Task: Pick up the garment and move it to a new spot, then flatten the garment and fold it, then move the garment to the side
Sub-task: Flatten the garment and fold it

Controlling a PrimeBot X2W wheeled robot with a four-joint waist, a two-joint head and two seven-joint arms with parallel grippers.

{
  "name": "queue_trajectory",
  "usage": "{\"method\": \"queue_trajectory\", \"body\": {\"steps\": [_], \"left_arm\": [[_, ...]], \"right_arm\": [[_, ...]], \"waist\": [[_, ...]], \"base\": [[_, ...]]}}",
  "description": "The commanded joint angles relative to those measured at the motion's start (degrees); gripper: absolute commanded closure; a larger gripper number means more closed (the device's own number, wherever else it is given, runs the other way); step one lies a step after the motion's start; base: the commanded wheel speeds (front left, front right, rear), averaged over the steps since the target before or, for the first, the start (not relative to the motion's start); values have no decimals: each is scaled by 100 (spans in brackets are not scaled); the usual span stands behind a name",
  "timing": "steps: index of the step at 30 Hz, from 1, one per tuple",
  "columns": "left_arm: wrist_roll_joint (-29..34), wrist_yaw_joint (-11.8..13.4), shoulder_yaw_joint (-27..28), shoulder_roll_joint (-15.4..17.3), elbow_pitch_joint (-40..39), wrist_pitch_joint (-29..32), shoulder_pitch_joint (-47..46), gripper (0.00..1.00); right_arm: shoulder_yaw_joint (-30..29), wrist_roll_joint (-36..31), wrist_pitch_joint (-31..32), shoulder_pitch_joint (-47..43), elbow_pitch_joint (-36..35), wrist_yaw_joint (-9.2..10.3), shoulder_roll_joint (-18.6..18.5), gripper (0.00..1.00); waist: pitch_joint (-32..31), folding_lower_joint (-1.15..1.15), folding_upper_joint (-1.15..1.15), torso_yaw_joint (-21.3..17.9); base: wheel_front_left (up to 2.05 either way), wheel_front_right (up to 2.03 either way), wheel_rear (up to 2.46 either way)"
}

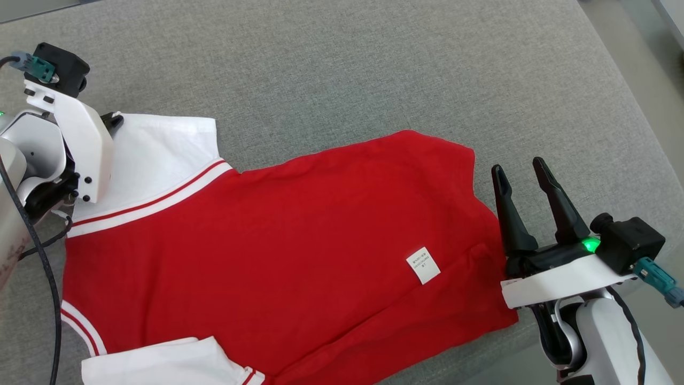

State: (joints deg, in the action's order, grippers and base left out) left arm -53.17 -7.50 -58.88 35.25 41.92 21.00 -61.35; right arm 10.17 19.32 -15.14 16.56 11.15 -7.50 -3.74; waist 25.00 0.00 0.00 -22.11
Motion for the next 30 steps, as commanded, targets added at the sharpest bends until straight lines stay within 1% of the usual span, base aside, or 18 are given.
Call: {"method": "queue_trajectory", "body": {"steps": [1, 6, 9, 11, 14, 16, 17, 19, 21, 24, 26, 30], "left_arm": [[-41, 7, -82, 78, 52, -121, -64, 100], [-94, 6, -230, -25, 68, -565, -184, 100], [-122, 7, -330, -105, 67, -830, -185, 100], [-157, 6, -412, -144, 56, -955, -180, 100], [-205, 6, -539, -185, 35, -1111, -183, 100], [-240, 6, -620, -204, 36, -1200, -199, 100], [-240, 6, -620, -204, 36, -1200, -199, 100], [-278, 6, -701, -225, 37, -1282, -221, 100], [-327, 6, -775, -250, 41, -1345, -238, 100], [-401, 6, -892, -272, 39, -1417, -282, 100], [-434, 6, -961, -298, 34, -1467, -304, 100], [-519, 6, -1072, -320, 27, -1552, -354, 100]], "right_arm": [[-27, 25, -6, 66, 6, 2, -16, 0], [-101, 11, -6, 66, 112, 2, -116, 0], [-209, 163, -6, 145, 329, 2, -209, 0], [-253, 424, -5, 218, 645, 2, -274, 0], [-93, 856, -7, 466, 1283, 2, -506, 0], [-64, 944, -6, 669, 1688, 2, -690, 0], [-64, 944, -6, 669, 1688, 2, -690, 0], [9, 796, -6, 840, 2032, 2, -819, 0], [84, 493, -5, 1008, 2324, 2, -947, 0], [233, 53, -6, 1205, 2731, 2, -1041, 0], [341, -167, -6, 1303, 2972, 2, -1049, 0], [571, -364, -6, 1476, 3273, 2, -1013, 0]], "waist": [[-8, 0, 0, 21], [-74, 0, 0, 152], [-132, 0, 0, 293], [-165, 0, 0, 395], [-199, 0, 0, 531], [-199, 0, 0, 606], [-199, 0, 0, 606], [-196, 0, 0, 667], [-191, 0, 0, 719], [-177, 0, 0, 789], [-173, 0, 0, 828], [-164, 0, 0, 871]], "base": [[0, 0, 0], [0, 0, 0], [0, 0, 0], [0, 0, 0], [0, 0, 0], [0, 0, 0], [0, 0, 0], [0, 0, 0], [0, 0, 0], [0, 0, 0], [0, 0, 0], [0, 0, 0]]}}
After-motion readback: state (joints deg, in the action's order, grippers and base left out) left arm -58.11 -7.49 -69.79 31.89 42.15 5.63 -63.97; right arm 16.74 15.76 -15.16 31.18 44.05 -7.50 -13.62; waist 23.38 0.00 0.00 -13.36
